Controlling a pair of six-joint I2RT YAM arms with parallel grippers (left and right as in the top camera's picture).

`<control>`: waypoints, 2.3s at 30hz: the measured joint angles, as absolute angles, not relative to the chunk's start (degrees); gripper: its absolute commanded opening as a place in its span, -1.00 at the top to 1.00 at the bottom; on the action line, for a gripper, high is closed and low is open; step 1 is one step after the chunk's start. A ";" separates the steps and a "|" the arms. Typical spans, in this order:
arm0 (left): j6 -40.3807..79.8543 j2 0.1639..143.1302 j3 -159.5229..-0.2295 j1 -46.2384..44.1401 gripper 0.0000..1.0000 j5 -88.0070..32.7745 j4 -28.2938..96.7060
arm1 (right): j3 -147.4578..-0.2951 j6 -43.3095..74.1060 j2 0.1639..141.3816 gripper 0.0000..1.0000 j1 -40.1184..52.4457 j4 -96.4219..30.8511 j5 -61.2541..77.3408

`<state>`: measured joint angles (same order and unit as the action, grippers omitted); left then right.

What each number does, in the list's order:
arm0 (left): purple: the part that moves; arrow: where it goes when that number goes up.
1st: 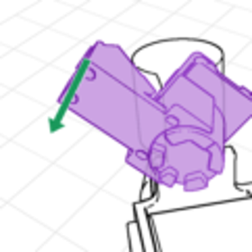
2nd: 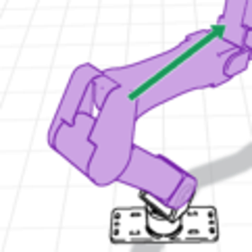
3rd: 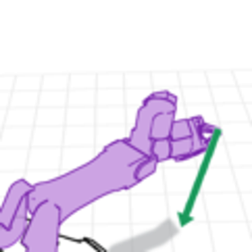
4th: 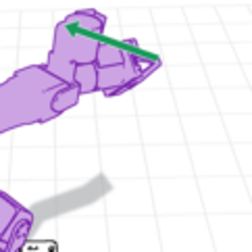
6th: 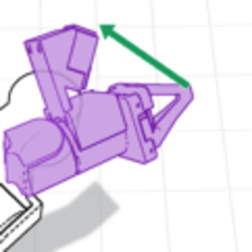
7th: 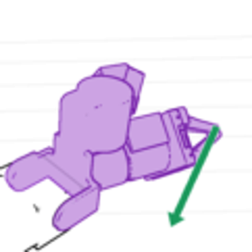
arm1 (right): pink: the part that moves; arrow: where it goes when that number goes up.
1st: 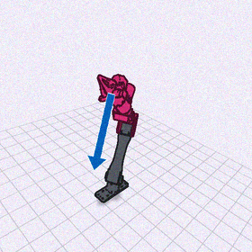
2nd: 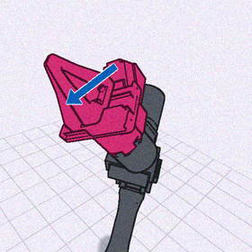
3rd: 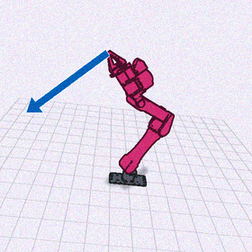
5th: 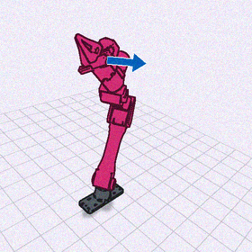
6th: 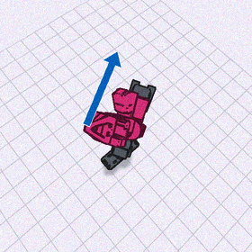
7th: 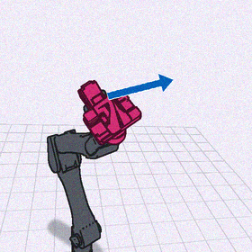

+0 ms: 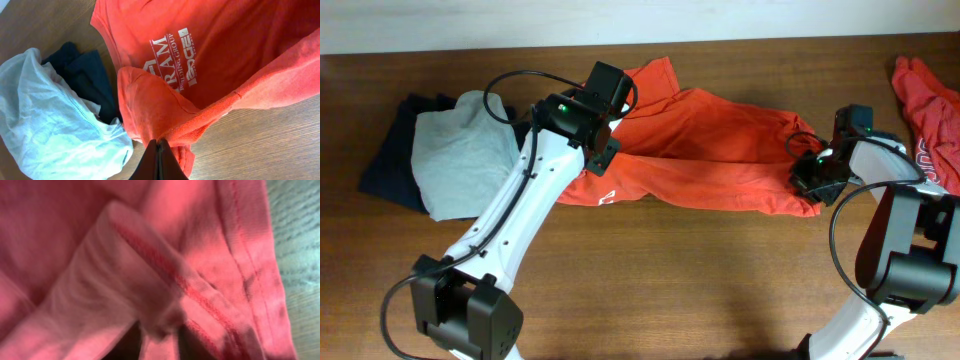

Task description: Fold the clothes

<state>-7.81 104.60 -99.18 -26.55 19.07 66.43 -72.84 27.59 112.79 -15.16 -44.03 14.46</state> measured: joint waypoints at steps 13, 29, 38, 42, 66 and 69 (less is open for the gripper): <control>-7.81 104.60 -99.18 -26.55 0.99 19.09 66.63 | -74.48 22.17 108.40 0.92 -15.33 -47.81 14.61; -7.62 94.76 -99.18 -26.55 0.99 16.78 77.23 | -75.96 20.75 81.25 0.92 -15.99 -57.67 6.52; -7.60 86.15 -99.18 -26.55 0.89 14.06 82.13 | -75.96 21.26 78.24 0.92 -15.99 -61.87 0.12; -7.44 84.25 -99.20 -26.55 1.00 12.84 85.25 | -75.96 21.26 78.15 0.92 -15.99 -62.70 -0.84; 11.62 83.61 -78.41 -24.77 -0.25 3.22 74.52 | -75.99 21.21 72.47 0.92 -15.99 -65.49 -1.67; 14.90 83.68 -68.27 -20.62 -0.26 2.33 64.84 | -76.03 21.21 72.47 0.92 -15.99 -65.32 -1.58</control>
